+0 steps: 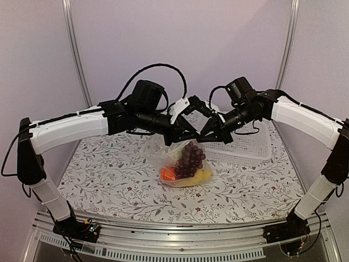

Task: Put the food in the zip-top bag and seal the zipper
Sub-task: Hold the zipper food storage bag at the center of the board, then zip the zipper of the food storage bag.

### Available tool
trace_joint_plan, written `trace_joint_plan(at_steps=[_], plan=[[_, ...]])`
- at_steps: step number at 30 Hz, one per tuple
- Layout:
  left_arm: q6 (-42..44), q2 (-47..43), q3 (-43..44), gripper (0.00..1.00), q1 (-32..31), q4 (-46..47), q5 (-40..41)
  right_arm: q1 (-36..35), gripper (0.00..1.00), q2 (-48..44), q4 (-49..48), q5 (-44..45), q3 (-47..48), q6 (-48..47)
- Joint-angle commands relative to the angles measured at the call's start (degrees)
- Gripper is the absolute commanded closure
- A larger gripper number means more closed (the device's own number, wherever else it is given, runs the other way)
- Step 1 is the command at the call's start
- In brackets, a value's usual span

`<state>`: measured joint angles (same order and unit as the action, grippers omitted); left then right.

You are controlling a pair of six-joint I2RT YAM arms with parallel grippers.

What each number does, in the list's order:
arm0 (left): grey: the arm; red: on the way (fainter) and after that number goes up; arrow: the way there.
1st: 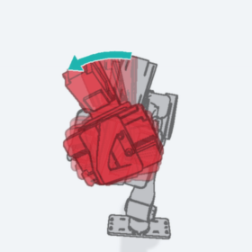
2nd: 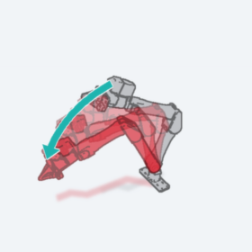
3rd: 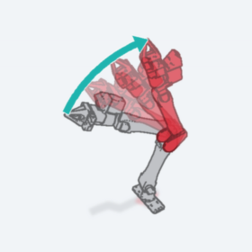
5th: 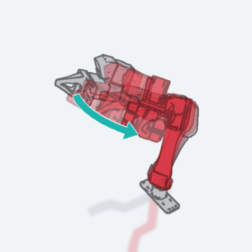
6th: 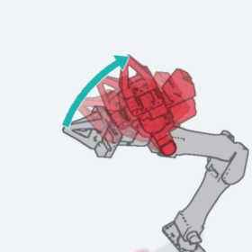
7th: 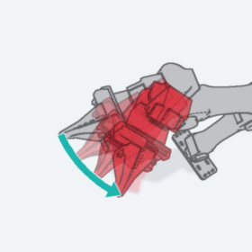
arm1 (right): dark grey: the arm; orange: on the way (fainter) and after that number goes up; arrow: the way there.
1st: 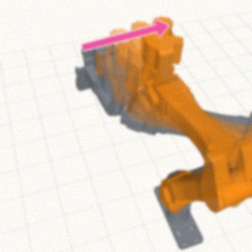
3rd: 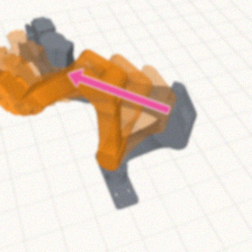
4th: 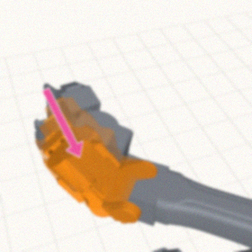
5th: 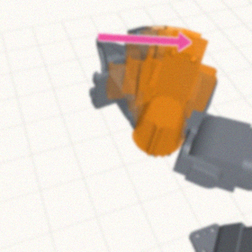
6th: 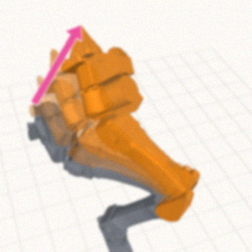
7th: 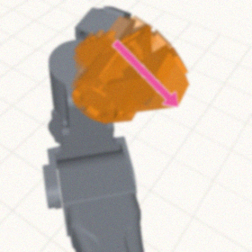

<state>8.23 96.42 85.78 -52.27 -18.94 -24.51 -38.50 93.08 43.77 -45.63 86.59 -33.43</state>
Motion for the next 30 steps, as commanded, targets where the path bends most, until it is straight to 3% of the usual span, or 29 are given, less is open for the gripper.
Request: trace_joint_plan(at_steps=[1,9,30], plan=[[-0.49,-0.09,0.80,0.94,0.65,-1.21,-0.33,-0.22,1.00,-1.13,-2.52,-0.89,0.29,0.19],[-0.89,-2.34,-2.28,0.93,2.13,-3.94,1.87,5.38,1.00,-3.47,-4.69,-4.41,-1.47,1.17],[-3.77,-10.99,-16.43,0.91,5.32,-5.56,5.11,11.31,1.00,-6.23,-7.68,-5.33,-6.98,1.78]])
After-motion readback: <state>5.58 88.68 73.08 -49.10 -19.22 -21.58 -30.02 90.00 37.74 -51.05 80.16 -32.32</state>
